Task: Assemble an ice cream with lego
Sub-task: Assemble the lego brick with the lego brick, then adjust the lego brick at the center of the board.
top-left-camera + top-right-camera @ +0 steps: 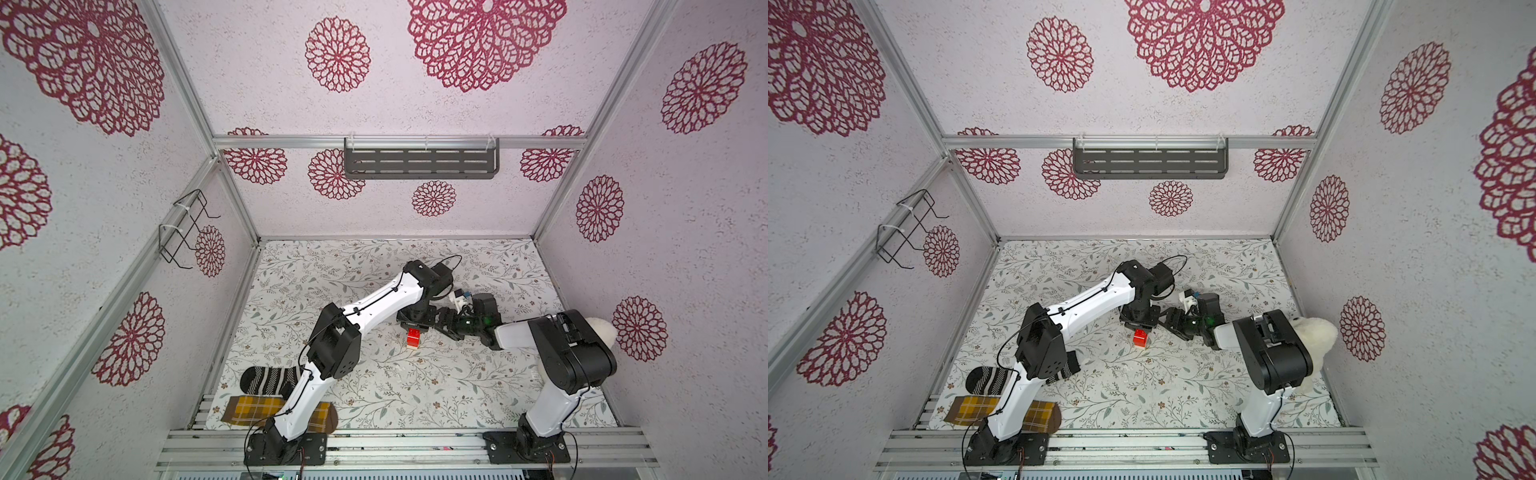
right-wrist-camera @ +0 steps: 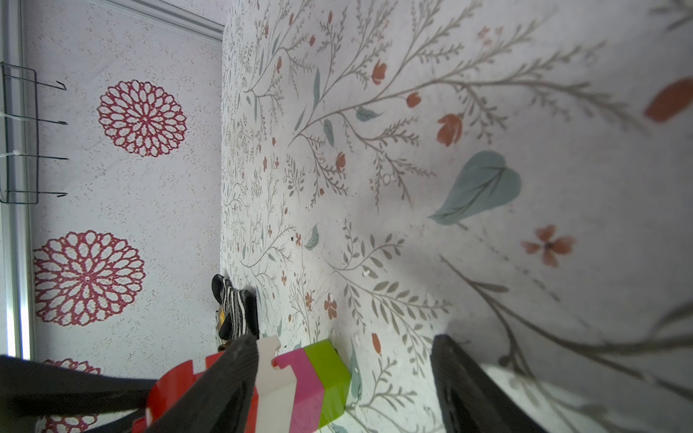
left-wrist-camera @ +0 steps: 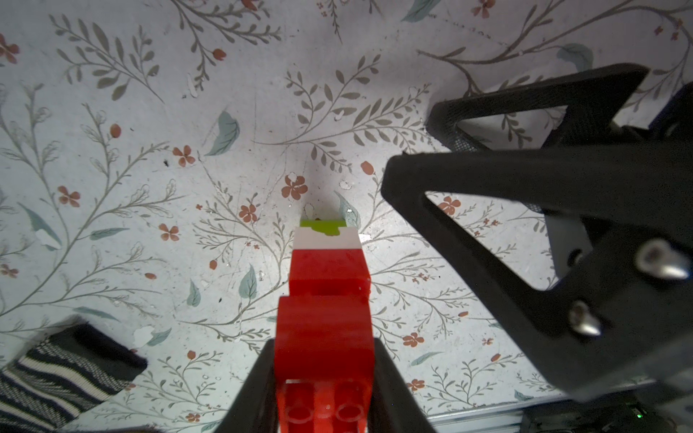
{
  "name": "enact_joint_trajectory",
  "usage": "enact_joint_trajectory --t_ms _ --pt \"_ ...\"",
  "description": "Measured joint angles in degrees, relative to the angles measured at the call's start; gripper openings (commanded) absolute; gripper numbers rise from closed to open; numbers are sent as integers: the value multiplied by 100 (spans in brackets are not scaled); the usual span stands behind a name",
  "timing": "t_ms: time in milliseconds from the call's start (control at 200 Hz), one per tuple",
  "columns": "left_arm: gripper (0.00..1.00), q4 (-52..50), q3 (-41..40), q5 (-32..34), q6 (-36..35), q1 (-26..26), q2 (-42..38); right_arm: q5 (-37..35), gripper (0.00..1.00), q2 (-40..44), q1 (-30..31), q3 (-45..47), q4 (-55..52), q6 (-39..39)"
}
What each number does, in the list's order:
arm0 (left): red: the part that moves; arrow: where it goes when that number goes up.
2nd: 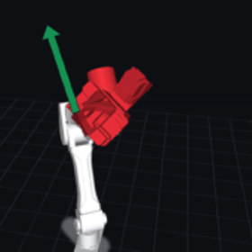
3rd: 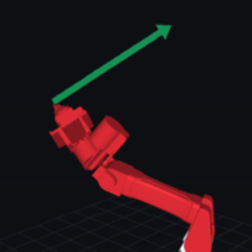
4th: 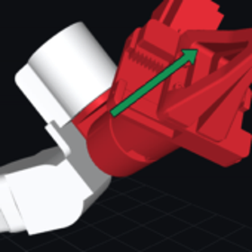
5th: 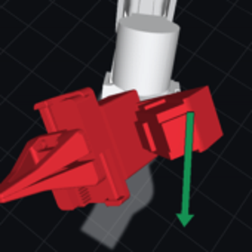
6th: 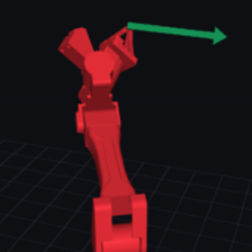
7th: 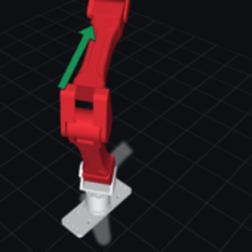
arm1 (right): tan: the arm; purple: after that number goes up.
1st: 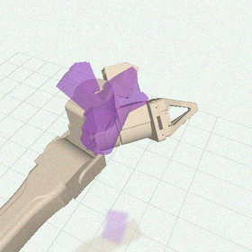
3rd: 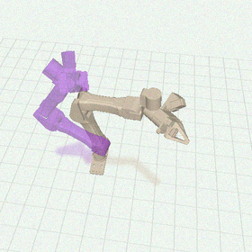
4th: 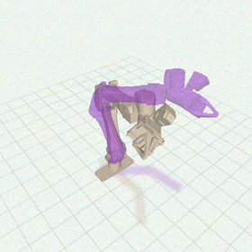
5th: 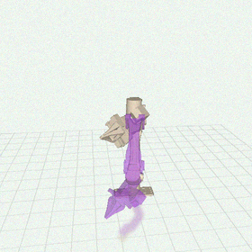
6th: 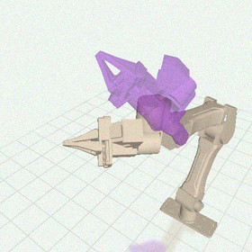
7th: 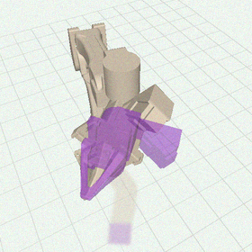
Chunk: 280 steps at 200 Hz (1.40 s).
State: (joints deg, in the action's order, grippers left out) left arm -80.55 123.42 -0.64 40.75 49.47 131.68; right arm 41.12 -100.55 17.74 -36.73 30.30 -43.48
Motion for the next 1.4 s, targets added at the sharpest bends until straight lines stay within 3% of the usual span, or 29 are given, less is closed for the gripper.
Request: enact_joint_trajectory --t_ms 345,540,670,1136,1401 --pt "32 297 -321 -42 42 2 -96 -20 77 0 15 -13 -26 31" --pt "43 398 -420 -94 48 2 -96 -26 77 0 20 -15 -28 42" --pt "53 321 -616 -319 39 -4 415 -28 78 0 22 -28 -50 48" --pt "77 380 -345 -17 -22 -79 387 -129 80 17 2 -70 -107 131" --pt "86 1080 -640 4 -28 -142 -289 -249 81 61 4 -87 -164 170"
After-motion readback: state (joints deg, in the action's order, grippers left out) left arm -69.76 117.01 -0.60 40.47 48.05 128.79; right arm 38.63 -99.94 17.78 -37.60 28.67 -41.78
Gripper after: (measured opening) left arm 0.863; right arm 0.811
